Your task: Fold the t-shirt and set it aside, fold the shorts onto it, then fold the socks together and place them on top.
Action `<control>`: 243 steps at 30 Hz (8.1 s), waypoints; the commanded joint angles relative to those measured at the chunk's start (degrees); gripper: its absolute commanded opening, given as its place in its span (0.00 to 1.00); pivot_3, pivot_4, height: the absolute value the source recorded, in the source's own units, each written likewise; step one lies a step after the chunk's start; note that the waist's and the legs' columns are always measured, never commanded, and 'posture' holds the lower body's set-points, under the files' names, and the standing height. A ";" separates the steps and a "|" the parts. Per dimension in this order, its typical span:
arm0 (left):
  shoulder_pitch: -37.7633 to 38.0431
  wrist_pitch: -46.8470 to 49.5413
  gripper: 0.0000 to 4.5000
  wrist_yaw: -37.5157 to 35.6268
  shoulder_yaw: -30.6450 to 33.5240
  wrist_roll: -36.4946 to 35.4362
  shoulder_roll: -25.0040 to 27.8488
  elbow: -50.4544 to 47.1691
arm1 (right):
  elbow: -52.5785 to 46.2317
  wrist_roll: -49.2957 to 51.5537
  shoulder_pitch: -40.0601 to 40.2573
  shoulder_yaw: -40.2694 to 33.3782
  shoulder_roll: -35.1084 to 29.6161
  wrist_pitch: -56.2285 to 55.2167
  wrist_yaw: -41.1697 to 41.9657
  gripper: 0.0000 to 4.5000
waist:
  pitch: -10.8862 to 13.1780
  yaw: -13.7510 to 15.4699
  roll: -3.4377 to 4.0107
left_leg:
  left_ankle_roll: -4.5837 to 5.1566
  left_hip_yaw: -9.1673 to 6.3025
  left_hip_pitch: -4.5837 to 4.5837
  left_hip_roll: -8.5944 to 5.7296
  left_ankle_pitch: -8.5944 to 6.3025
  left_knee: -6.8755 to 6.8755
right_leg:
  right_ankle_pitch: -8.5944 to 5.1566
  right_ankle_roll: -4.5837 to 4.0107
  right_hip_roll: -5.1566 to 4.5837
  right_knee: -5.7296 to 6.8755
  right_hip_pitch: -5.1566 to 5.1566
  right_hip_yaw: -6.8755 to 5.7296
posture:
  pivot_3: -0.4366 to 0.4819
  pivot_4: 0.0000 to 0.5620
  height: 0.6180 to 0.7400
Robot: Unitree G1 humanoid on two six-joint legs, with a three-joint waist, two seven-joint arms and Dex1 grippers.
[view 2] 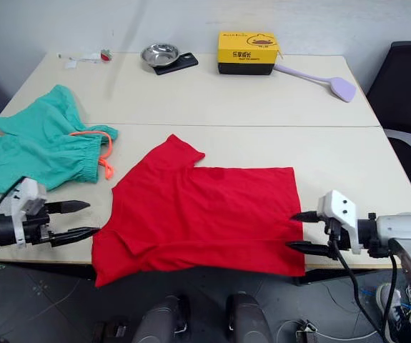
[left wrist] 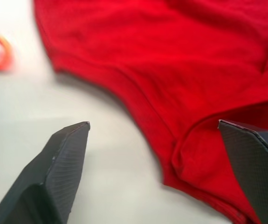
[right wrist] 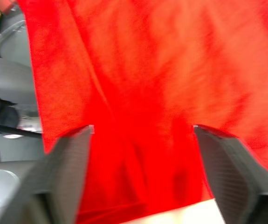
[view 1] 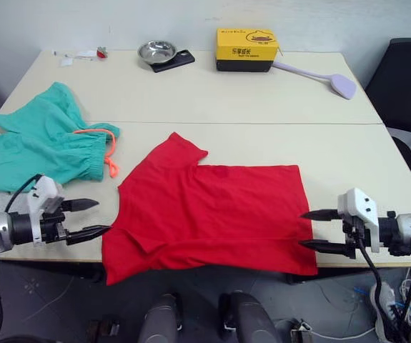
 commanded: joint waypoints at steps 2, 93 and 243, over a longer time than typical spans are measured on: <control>3.38 -9.16 1.00 -3.03 3.75 -0.61 -1.09 -4.85 | -1.76 2.15 -0.05 -3.15 0.36 -3.80 2.47 0.99 | 0.00 0.01 0.00 | 0.00 0.01 0.01 0.00 0.00 0.00 | 0.00 0.00 0.00 0.00 0.00 0.00 | 0.48 0.27 1.00; -18.58 -17.35 0.99 -0.59 -7.80 1.45 -7.31 5.24 | -3.56 3.64 -7.75 1.16 6.83 -4.25 -1.19 1.00 | -0.02 -0.04 -0.11 | -0.29 0.59 0.03 0.46 0.11 0.48 | 0.11 0.11 0.58 0.49 -0.22 0.68 | 0.48 0.27 1.00; 11.56 -26.74 0.80 5.88 -5.92 14.05 -5.93 -6.21 | 3.70 -14.97 7.03 5.52 10.37 -25.20 -11.07 0.69 | -0.25 -0.04 -0.12 | -0.50 0.82 0.80 0.58 -0.66 -0.53 | -0.01 -0.19 0.63 -0.65 0.32 0.83 | 0.48 0.27 1.00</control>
